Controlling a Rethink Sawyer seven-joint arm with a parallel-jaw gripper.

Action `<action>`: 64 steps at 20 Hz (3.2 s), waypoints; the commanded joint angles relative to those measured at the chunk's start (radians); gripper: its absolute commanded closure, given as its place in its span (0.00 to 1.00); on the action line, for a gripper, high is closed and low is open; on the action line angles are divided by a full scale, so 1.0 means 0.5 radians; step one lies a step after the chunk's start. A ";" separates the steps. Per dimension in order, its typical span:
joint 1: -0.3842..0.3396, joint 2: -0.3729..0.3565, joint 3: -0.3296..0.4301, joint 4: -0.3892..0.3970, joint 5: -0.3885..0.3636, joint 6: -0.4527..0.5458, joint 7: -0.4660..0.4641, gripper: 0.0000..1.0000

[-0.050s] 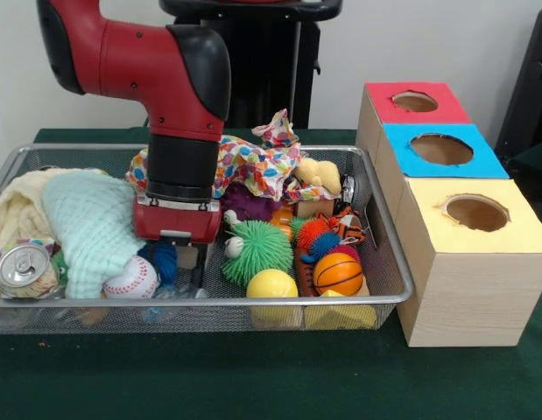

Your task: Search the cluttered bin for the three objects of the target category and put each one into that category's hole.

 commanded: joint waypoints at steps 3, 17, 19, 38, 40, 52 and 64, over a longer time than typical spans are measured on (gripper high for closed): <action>0.019 0.034 0.324 0.023 -0.101 0.131 0.178 1.00; 0.100 -0.127 0.233 0.110 -0.028 0.204 0.218 1.00; 0.083 -0.213 0.247 0.176 -0.019 0.265 0.213 1.00; 0.030 -0.647 0.307 0.429 0.039 0.613 0.163 1.00; 0.056 -0.669 0.280 0.445 0.052 0.618 0.188 1.00; 0.174 -0.667 0.141 0.444 0.092 0.603 0.253 1.00; 0.294 -0.544 0.003 0.258 -0.087 0.491 0.115 0.00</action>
